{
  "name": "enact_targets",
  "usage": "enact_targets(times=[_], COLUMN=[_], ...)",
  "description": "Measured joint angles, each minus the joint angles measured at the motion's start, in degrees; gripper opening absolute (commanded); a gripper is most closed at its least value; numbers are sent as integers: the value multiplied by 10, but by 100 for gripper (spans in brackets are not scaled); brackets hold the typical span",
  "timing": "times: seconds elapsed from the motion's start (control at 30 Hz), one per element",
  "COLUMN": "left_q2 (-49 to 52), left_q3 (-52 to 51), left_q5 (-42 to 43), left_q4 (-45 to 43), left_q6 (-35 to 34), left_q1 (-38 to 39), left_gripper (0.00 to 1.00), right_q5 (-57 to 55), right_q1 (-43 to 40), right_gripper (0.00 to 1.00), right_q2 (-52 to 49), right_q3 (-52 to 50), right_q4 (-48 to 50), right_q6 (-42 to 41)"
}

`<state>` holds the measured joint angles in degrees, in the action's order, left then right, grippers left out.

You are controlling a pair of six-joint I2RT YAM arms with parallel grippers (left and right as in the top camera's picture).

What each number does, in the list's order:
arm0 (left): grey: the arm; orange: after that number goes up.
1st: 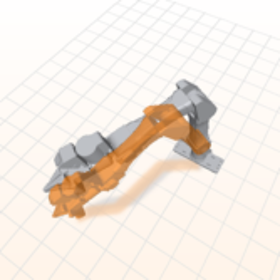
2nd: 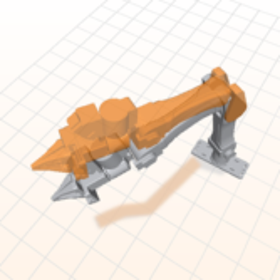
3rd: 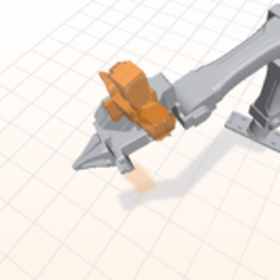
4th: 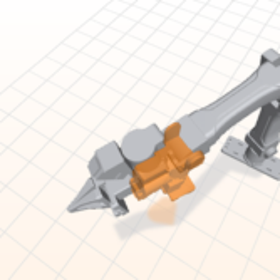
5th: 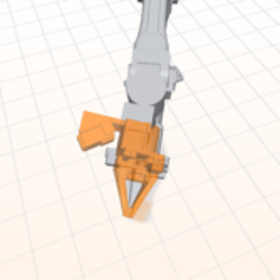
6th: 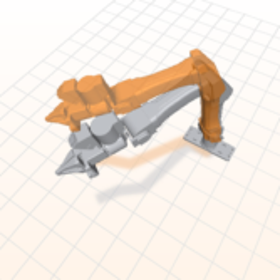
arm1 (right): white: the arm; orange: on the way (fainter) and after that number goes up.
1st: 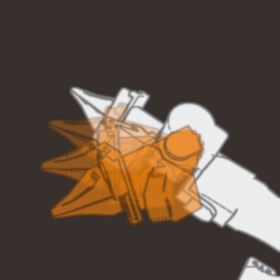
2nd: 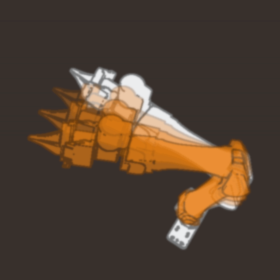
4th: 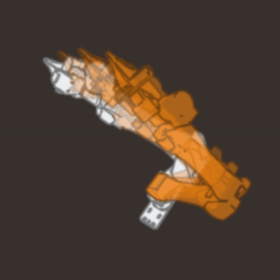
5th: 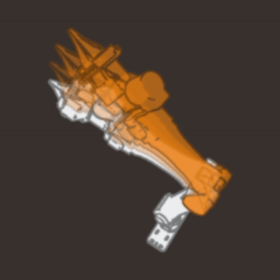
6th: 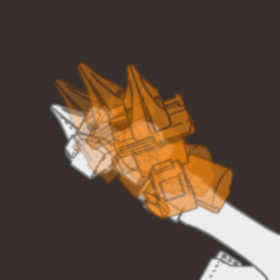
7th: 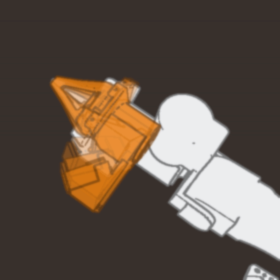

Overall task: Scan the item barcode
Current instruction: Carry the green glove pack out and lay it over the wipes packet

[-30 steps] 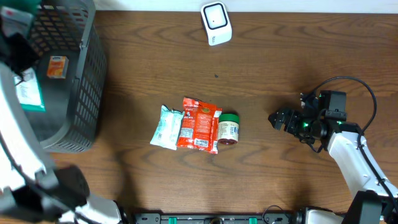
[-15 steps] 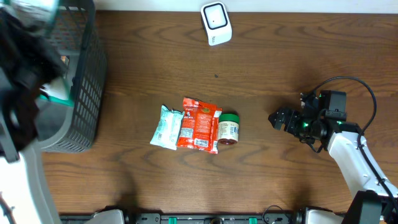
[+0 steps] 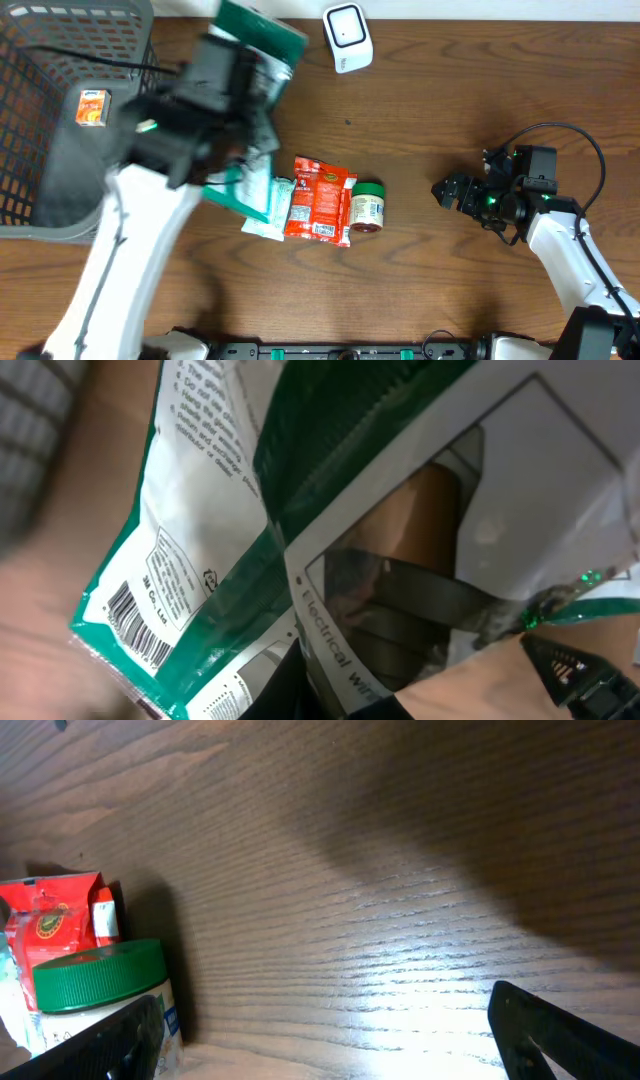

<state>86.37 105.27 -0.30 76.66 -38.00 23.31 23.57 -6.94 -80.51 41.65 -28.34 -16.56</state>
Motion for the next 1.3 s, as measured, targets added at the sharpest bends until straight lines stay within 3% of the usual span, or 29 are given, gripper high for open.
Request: enact_targets(times=[0.13, 0.33, 0.6, 0.8, 1.03, 1.07, 1.17, 1.3], left_q2=[73, 195, 306, 325, 325, 325, 325, 325], left_q3=[-49, -66, -66, -66, -66, -66, -66, -66], left_q5=[2, 3, 39, 57, 76, 78, 82, 88], left_q4=[-15, -40, -68, -68, -69, -68, -72, -82], left_q6=[-98, -170, -201, -205, -201, -199, -189, -174], left_q1=[56, 93, 97, 97, 99, 99, 99, 99], left_gripper=[7, 7, 7, 8, 17, 25, 37, 39], right_q5=[0, 0, 0, 0, 0, 0, 0, 0], right_q1=[0, 0, 0, 0, 0, 0, 0, 0], right_gripper=[99, 99, 99, 99, 99, 99, 99, 99], right_q2=[0, 0, 0, 0, 0, 0, 0, 0], right_q3=[0, 0, 0, 0, 0, 0, 0, 0], right_q4=[0, 0, 0, 0, 0, 0, 0, 0], right_q6=[0, 0, 0, 0, 0, 0, 0, 0])
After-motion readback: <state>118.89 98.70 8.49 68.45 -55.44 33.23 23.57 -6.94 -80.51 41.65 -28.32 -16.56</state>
